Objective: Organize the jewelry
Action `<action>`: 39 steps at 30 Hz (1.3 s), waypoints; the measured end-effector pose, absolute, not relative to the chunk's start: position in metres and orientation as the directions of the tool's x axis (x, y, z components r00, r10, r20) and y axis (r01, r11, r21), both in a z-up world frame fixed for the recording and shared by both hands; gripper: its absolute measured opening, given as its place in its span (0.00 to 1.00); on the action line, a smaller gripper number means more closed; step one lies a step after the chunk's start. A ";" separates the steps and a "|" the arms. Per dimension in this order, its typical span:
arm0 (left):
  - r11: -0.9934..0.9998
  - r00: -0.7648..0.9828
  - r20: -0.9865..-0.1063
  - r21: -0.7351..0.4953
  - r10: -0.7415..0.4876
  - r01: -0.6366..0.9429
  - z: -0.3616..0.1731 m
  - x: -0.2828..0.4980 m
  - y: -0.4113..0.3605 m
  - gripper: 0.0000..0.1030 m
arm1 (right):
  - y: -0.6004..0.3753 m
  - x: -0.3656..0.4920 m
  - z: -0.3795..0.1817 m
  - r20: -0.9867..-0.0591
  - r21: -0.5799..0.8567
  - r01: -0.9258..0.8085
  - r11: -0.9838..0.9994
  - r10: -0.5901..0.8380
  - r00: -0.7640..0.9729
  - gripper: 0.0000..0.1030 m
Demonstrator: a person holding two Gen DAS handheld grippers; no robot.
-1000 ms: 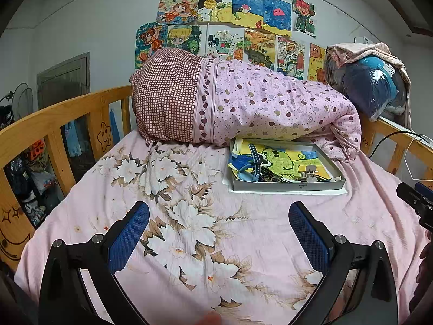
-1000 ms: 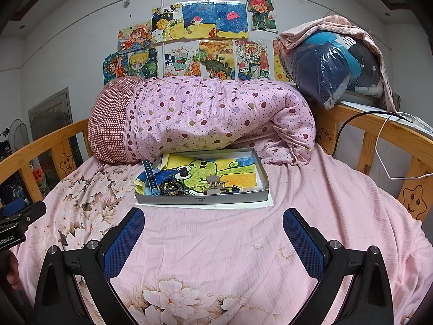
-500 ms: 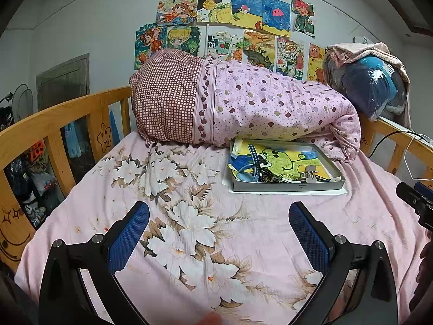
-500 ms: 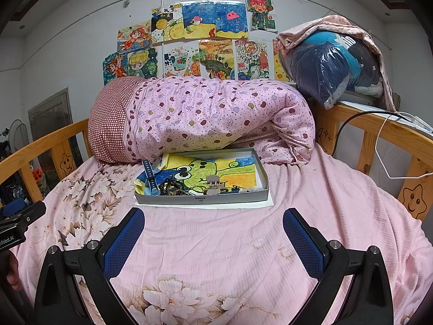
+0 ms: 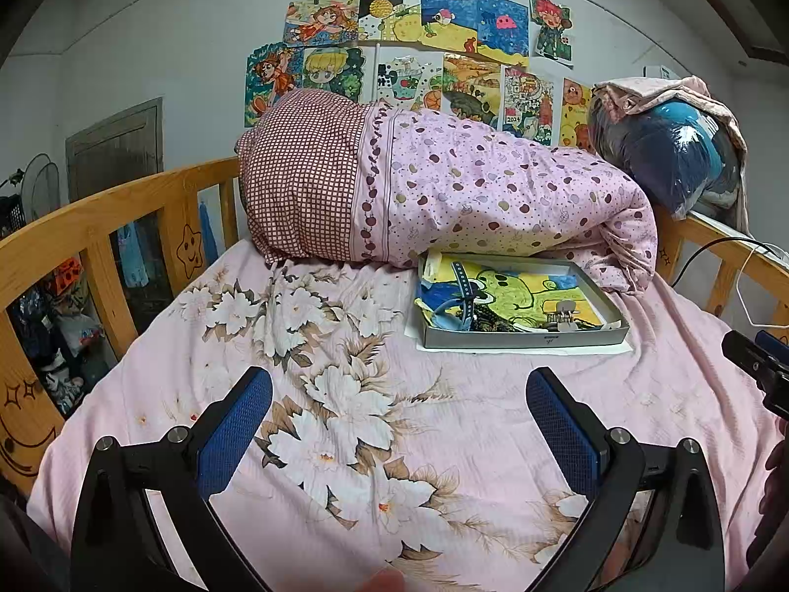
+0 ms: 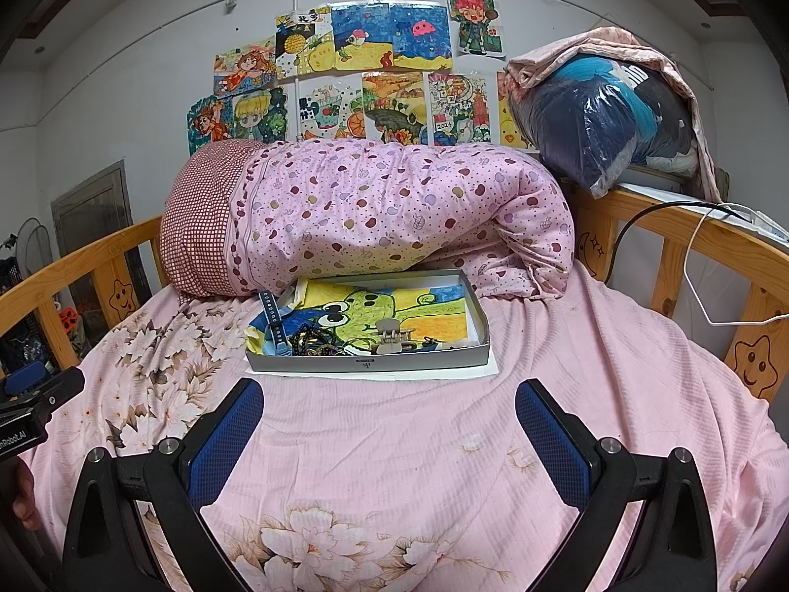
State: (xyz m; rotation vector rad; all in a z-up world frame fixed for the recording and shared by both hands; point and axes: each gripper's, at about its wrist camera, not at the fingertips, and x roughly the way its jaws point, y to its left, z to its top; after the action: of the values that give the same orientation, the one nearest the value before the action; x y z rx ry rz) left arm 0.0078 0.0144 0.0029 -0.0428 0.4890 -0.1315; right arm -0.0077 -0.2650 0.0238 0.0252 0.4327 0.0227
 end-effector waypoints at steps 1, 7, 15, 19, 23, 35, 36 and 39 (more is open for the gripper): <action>0.991 0.875 -0.465 -0.073 -0.136 0.115 0.003 0.008 0.014 0.98 | -0.265 -0.008 0.024 -0.419 0.029 -0.017 0.999 0.027 0.908 1.00; 0.991 0.876 -0.465 -0.067 -0.130 0.112 0.004 0.008 0.014 0.98 | -0.265 -0.008 0.024 -0.419 0.029 -0.016 0.999 0.027 0.907 1.00; 0.994 0.874 -0.474 -0.035 -0.106 0.101 0.004 0.013 0.015 0.98 | -0.264 -0.008 0.024 -0.422 0.028 -0.013 1.000 0.024 0.906 1.00; 0.995 0.873 -0.477 -0.032 -0.102 0.099 0.001 0.016 0.018 0.98 | -0.264 -0.010 0.025 -0.421 0.028 -0.012 1.000 0.023 0.907 1.00; 0.995 0.874 -0.476 -0.031 -0.101 0.099 0.001 0.015 0.018 0.98 | -0.263 -0.011 0.024 -0.421 0.028 -0.011 1.000 0.022 0.907 1.00; 0.995 0.874 -0.475 -0.030 -0.099 0.096 0.001 0.015 0.017 0.98 | -0.263 -0.010 0.024 -0.423 0.029 -0.012 1.000 0.023 0.906 1.00; 0.995 0.874 -0.475 -0.030 -0.098 0.096 0.001 0.014 0.017 0.98 | -0.263 -0.009 0.024 -0.423 0.029 -0.012 1.000 0.023 0.906 1.00; 0.995 0.877 -0.471 -0.030 -0.099 0.096 0.000 0.015 0.018 0.98 | -0.263 -0.009 0.024 -0.423 0.030 -0.012 0.999 0.024 0.906 1.00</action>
State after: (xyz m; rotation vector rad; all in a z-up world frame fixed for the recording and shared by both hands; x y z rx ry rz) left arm 0.0155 0.0182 0.0000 -0.0054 0.4918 -0.1016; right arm -0.0094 -0.2633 0.0240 0.0264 0.4371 0.0184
